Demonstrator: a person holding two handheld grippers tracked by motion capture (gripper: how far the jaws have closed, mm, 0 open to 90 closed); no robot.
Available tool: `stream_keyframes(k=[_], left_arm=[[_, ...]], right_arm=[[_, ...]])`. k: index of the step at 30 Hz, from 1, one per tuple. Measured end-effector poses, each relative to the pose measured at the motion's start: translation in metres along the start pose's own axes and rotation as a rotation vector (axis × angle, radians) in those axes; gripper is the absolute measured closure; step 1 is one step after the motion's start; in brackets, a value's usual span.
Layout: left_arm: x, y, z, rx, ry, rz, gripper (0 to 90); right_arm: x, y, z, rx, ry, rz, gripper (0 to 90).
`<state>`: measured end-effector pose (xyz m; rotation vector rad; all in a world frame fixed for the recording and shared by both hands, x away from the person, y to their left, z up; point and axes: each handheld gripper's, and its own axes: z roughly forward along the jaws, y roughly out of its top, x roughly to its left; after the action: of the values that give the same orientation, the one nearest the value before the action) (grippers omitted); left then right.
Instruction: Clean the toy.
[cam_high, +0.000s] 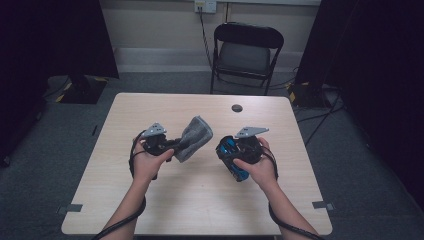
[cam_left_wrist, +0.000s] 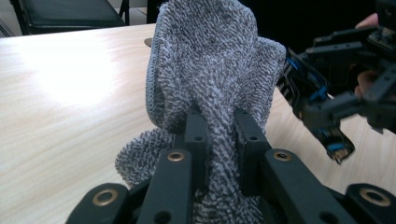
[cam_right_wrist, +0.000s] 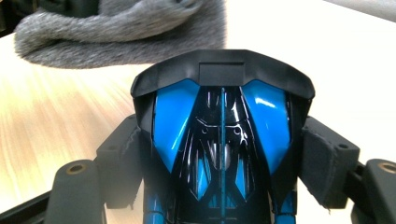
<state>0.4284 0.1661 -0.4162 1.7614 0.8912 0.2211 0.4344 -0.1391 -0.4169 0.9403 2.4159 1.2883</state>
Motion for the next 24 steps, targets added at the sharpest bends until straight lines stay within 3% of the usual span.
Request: stream_keyframes(k=[8,24], left_arm=[[0.000,0.006,0.017,-0.004,0.023,-0.018,78.6],[-0.016,0.020,0.039,0.000,0.020,0.024,78.5]], right_arm=[[0.007,0.002,0.002,-0.012,0.026,-0.007,25.6],[0.013,0.001,0.004,-0.007,0.042,-0.019,25.6]])
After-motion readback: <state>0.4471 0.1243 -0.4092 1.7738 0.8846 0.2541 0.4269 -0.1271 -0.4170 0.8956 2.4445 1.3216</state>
